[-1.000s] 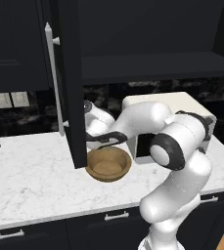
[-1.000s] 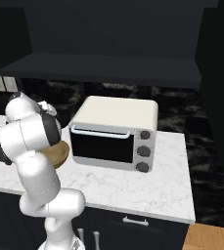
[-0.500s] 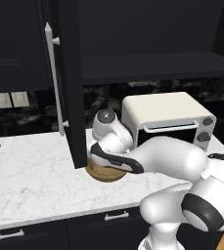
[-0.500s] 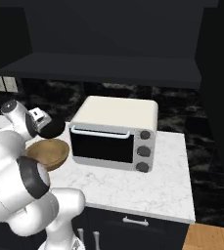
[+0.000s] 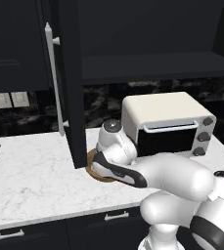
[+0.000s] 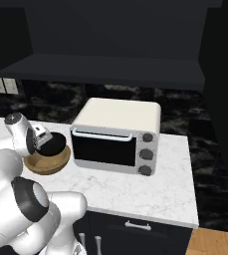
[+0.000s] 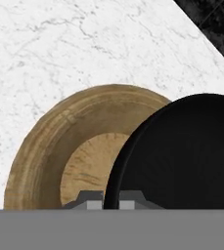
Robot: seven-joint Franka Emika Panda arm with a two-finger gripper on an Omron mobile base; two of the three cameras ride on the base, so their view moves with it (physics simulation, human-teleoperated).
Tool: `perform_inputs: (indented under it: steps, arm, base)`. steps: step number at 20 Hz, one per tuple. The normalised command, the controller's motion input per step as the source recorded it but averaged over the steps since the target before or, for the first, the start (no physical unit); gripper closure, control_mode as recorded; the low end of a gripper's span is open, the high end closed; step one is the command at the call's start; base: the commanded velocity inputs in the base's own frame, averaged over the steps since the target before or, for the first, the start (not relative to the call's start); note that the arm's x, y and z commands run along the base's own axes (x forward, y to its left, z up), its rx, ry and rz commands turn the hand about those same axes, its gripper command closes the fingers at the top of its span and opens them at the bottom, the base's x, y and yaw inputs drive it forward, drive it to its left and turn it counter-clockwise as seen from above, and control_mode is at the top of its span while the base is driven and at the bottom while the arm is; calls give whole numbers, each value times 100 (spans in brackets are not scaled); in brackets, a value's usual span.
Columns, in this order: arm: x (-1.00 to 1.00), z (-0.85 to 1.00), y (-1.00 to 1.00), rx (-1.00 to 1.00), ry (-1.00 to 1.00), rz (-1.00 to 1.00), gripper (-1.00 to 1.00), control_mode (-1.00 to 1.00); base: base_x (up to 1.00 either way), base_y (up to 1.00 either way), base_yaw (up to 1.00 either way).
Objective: Pick up the bowls on the counter and stack them on top of one another in the open cabinet. Place the smaller bowl on top of the larger bowl.
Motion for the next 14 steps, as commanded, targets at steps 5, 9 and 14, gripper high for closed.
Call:
perform_inputs:
  steps: [5,9,14]
  arm:
    - [-5,-30,19,-3,11,0,100,-100]
    - [0,-35,17,-5,17,0,100,-100]
    - [17,-29,5,-5,8,0,100,-100]
  base:
    - [0,0,0]
    - [0,0,0]
    - [0,0,0]
